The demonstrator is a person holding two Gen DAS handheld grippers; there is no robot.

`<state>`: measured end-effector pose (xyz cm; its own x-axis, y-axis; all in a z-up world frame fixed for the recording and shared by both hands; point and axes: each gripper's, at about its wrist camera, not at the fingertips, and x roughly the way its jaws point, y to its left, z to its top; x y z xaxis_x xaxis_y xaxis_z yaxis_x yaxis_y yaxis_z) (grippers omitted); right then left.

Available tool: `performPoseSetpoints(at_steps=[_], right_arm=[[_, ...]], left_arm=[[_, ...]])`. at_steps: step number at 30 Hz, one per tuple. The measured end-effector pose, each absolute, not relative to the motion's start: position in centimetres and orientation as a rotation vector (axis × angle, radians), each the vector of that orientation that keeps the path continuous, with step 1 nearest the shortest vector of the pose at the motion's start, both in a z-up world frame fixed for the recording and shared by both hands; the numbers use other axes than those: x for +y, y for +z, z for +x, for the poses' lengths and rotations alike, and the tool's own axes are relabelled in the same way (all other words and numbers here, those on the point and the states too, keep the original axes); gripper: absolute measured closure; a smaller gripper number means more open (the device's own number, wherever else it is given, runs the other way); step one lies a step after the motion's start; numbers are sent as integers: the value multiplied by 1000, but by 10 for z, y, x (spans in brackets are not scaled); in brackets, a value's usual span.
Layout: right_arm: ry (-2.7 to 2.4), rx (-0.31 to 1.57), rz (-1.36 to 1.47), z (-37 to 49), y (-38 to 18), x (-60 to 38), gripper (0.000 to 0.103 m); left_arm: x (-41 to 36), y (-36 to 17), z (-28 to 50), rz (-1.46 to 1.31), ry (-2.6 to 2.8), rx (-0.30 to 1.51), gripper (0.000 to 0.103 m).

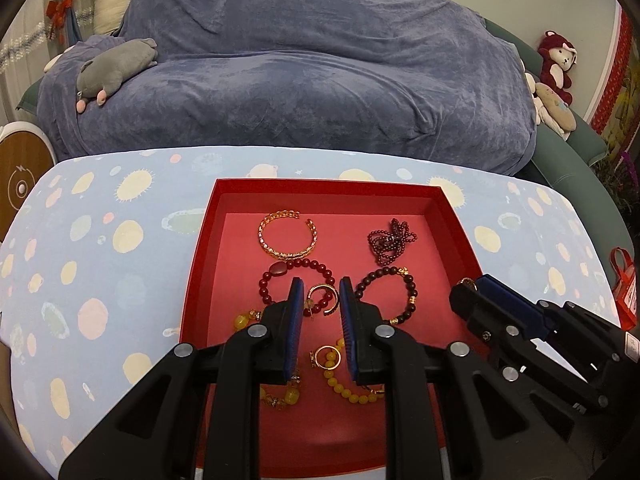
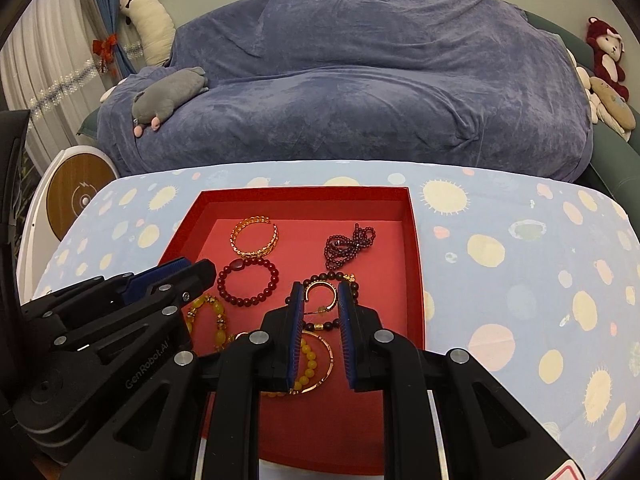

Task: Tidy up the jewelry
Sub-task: 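Lower both earrings onto the bracelets in the box and open both grippers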

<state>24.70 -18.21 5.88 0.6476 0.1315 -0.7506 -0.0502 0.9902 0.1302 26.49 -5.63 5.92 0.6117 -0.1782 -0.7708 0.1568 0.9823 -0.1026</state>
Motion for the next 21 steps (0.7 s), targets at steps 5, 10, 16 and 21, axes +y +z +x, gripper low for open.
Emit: performPoseSetpoints(at_steps=[5, 10, 16, 21], right_arm=[[105, 876, 89, 257, 49, -182, 87], [102, 889, 90, 264, 40, -182, 87], [98, 901, 87, 269, 32, -182, 87], [96, 910, 83, 271, 27, -181, 87]], left_arm=[[-56, 46, 276, -22, -185, 917, 85], [-57, 36, 284, -13, -174, 932, 85], [-57, 27, 291, -5, -162, 950, 85], [-56, 21, 293, -5, -153, 961, 85]])
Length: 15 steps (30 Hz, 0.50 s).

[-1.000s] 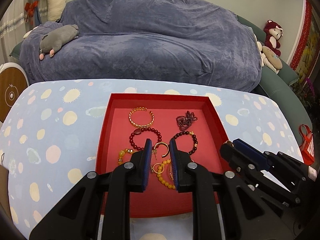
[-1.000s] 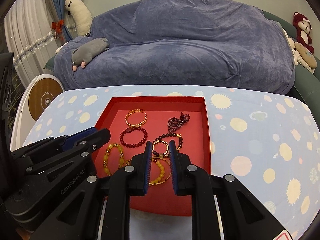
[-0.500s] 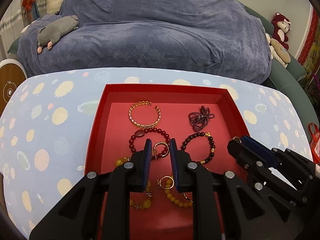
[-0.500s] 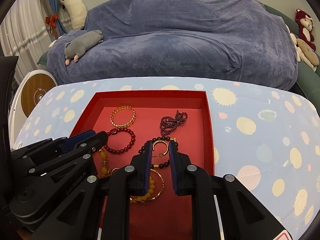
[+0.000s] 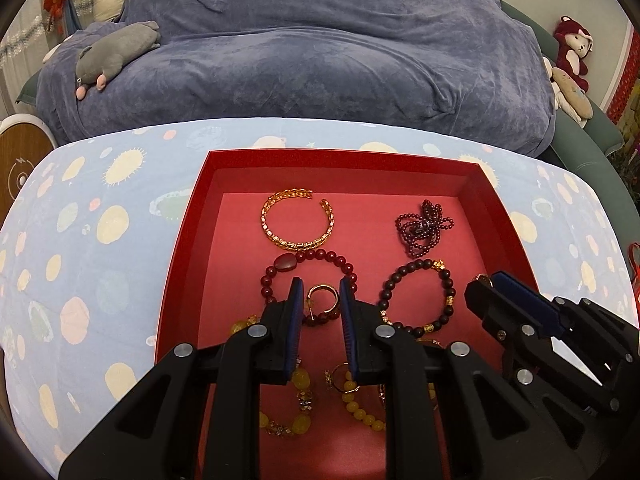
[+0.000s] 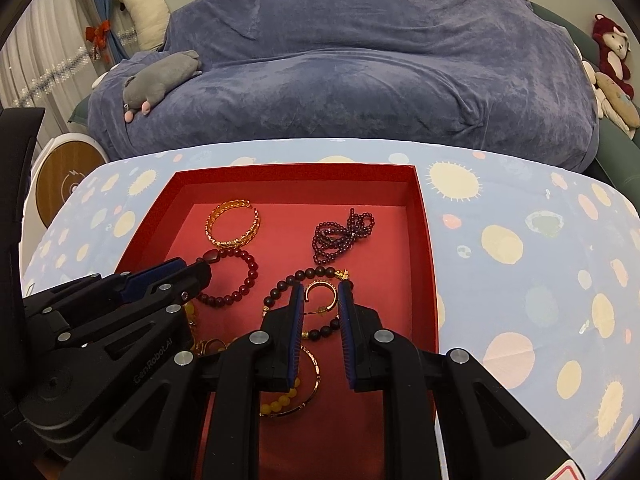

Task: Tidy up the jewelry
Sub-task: 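Lower both earrings onto the bracelets in the box and open both grippers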

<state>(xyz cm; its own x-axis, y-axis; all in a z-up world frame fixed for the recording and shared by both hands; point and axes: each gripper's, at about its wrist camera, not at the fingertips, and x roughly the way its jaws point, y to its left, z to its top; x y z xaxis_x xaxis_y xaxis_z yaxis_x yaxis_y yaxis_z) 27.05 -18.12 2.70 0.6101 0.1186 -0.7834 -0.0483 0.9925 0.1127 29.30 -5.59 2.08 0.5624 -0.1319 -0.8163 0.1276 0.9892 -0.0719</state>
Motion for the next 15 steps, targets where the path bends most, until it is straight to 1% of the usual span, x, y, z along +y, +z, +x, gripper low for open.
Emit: performPoseSetpoints(at_steps=[4, 9, 11, 15], right_arm=[[88, 910, 81, 270, 25, -182, 86], [82, 912, 78, 271, 23, -183, 85], [80, 910, 76, 271, 24, -184, 84], [76, 908, 77, 269, 26, -183, 83]], left_arm=[[-57, 18, 293, -5, -149, 967, 84], [-58, 18, 292, -2, -137, 966, 74], [-58, 19, 291, 1, -129, 960, 66], [-58, 22, 288, 3, -117, 954, 62]])
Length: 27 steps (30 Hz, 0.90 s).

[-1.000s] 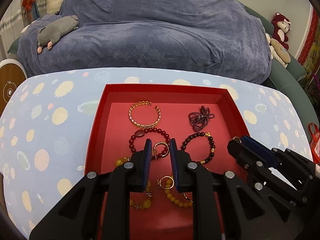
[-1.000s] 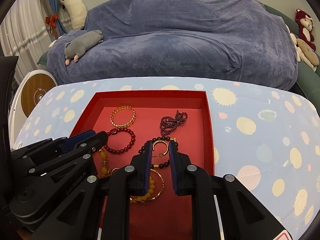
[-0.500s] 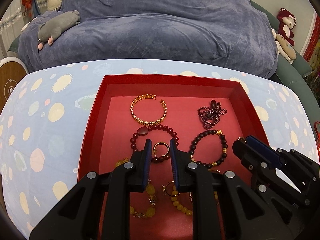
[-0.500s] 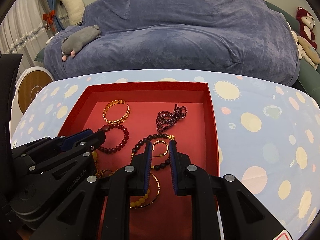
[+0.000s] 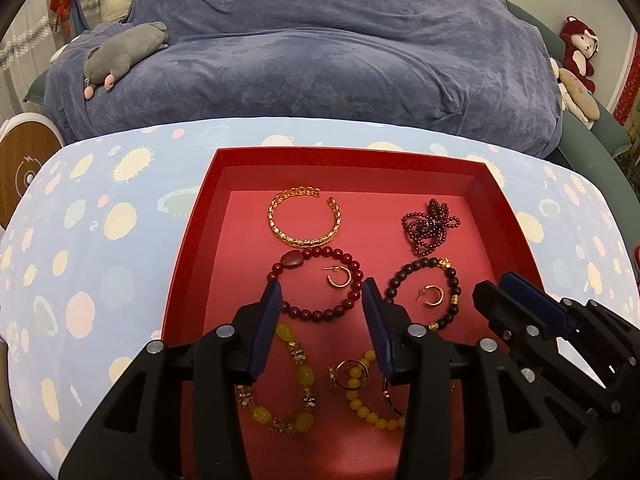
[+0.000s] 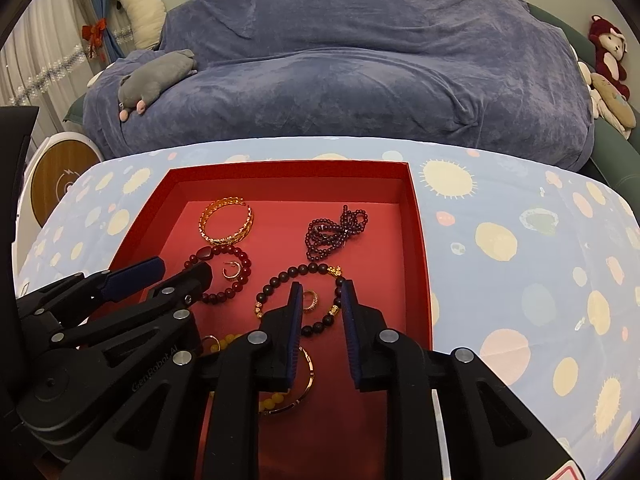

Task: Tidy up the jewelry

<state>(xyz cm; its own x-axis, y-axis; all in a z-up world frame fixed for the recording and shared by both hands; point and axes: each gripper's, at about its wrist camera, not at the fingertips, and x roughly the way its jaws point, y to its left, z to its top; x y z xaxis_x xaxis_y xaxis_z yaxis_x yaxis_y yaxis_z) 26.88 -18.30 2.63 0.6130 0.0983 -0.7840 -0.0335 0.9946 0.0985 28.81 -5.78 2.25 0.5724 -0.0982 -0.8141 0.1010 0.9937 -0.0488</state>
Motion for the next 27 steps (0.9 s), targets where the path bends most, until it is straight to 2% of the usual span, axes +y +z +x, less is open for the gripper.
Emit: performPoseSetpoints(at_steps=[4, 7, 27], right_arm=[[71, 904, 77, 264, 31, -183, 82], [58, 899, 71, 259, 36, -183, 78], [42, 838, 56, 184, 88, -172, 77]], left_arm=[[-57, 28, 284, 1, -114, 951, 61], [-57, 33, 280, 7, -111, 945, 61], [-46, 85, 211, -17, -121, 896, 61]])
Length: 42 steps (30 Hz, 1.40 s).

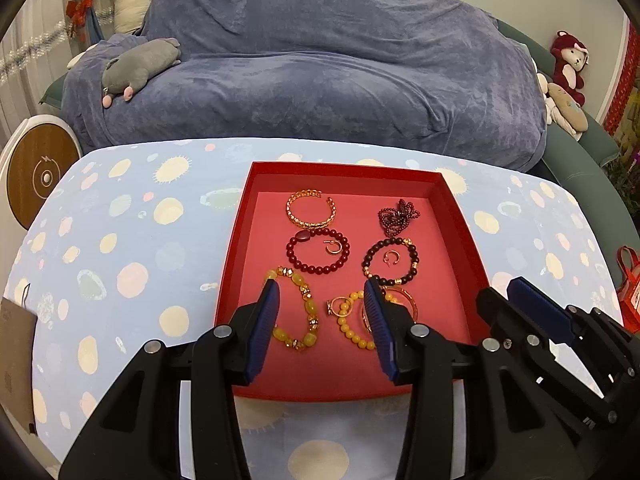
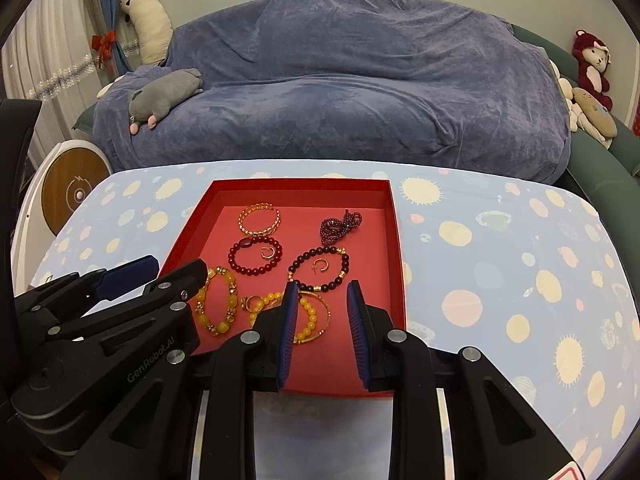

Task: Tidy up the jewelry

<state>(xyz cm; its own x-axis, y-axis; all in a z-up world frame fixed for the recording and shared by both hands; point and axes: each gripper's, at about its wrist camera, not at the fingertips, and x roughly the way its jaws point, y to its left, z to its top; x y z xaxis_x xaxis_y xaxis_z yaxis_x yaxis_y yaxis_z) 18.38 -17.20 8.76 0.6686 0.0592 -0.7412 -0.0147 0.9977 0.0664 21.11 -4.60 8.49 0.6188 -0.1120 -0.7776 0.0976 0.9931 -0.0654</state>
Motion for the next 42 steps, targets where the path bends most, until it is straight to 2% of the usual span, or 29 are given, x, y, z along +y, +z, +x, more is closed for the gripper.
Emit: performPoseSetpoints(at_steps=[15, 18, 23, 32, 35, 39, 42], right_arm=[[31, 859, 47, 128, 84, -158, 74], [21, 865, 52, 123, 81, -159, 67], [-25, 856, 55, 118, 80, -166, 47], [-71, 853, 38, 119, 74, -176, 23], [-72, 850, 43, 118, 72, -178, 19], [-51, 868, 49, 117, 67, -178, 19], [-54, 872, 52, 116, 65, -178, 15]], left_arm=[[-35, 79, 157, -17, -107, 920, 61], [-31, 75, 152, -21, -91, 928, 57], [-26, 72, 146, -18, -55, 925, 42], [-17, 64, 145, -22, 2, 939, 21], [-13, 61, 145, -30, 20, 945, 14], [-11, 57, 144, -18, 26, 953, 13], [-10, 55, 144, -20, 32, 960, 12]])
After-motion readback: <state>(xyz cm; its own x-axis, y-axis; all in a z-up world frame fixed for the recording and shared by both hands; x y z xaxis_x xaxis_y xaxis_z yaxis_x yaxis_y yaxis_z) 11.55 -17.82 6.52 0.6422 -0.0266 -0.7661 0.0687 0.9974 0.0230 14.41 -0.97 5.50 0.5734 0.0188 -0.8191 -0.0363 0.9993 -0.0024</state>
